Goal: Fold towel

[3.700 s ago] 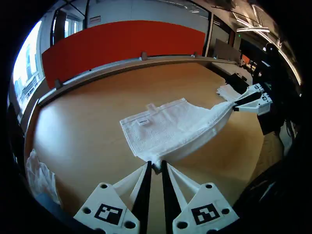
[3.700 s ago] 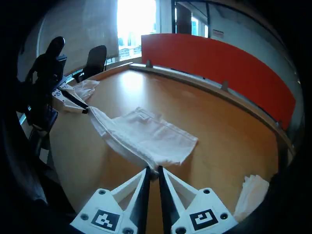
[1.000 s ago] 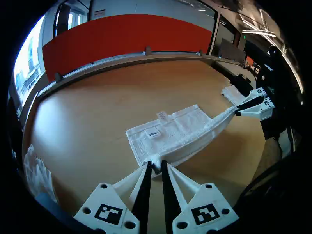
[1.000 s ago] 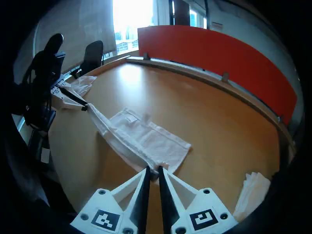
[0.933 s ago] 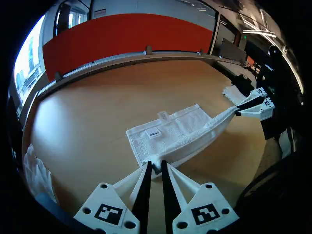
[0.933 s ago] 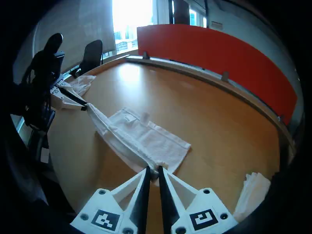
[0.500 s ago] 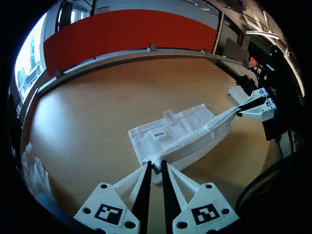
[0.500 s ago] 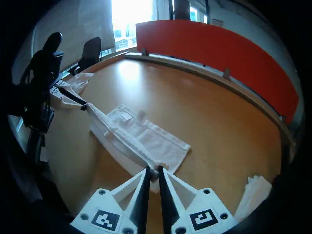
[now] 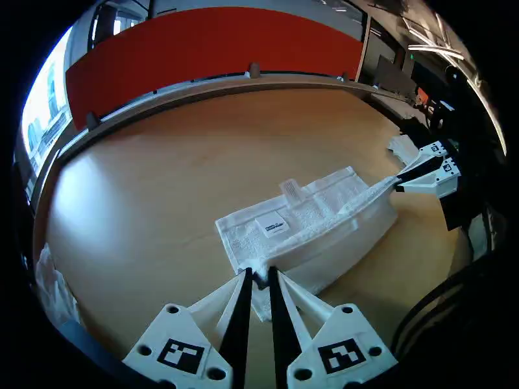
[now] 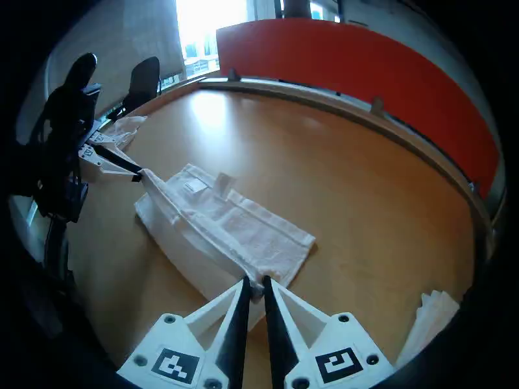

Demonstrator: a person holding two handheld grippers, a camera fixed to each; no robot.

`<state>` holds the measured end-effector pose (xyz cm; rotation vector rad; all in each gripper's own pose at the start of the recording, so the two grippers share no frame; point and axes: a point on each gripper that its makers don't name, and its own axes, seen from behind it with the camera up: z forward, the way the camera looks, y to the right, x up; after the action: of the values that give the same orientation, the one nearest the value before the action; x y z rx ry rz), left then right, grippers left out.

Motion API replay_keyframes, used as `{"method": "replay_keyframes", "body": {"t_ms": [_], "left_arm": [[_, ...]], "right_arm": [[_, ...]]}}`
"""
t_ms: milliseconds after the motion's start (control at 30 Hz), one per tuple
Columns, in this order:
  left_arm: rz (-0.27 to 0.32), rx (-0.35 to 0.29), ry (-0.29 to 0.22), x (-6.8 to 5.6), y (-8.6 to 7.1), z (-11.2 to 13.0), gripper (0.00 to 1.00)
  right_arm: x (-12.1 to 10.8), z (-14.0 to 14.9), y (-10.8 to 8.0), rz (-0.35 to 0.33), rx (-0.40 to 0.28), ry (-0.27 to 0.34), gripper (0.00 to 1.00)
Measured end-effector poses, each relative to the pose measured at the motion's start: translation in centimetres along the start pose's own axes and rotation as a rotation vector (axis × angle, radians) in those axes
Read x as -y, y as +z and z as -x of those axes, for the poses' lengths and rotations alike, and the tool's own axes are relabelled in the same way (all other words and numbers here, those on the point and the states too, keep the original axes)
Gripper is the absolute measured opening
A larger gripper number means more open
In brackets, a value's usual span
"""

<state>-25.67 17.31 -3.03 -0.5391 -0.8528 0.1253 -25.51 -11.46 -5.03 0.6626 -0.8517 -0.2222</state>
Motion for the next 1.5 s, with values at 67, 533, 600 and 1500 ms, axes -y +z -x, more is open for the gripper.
{"method": "replay_keyframes", "body": {"t_ms": [67,533,600,1500], "left_arm": [[-0.001,0.003,0.002,0.1,0.4,0.0,0.18],[-0.012,0.014,0.006,1.2,2.8,-0.2,0.19],[-0.014,0.015,0.004,1.2,3.0,-0.2,0.20],[-0.122,0.015,0.056,4.5,4.2,-0.9,0.90]], "right_arm": [[-0.2,0.0,0.4,0.001,0.004,0.005,0.15],[-1.7,0.3,2.5,0.018,0.029,0.044,0.16],[-1.8,0.3,2.7,0.022,0.030,0.047,0.16],[-6.0,-0.6,4.1,0.181,0.012,0.031,0.87]]}}
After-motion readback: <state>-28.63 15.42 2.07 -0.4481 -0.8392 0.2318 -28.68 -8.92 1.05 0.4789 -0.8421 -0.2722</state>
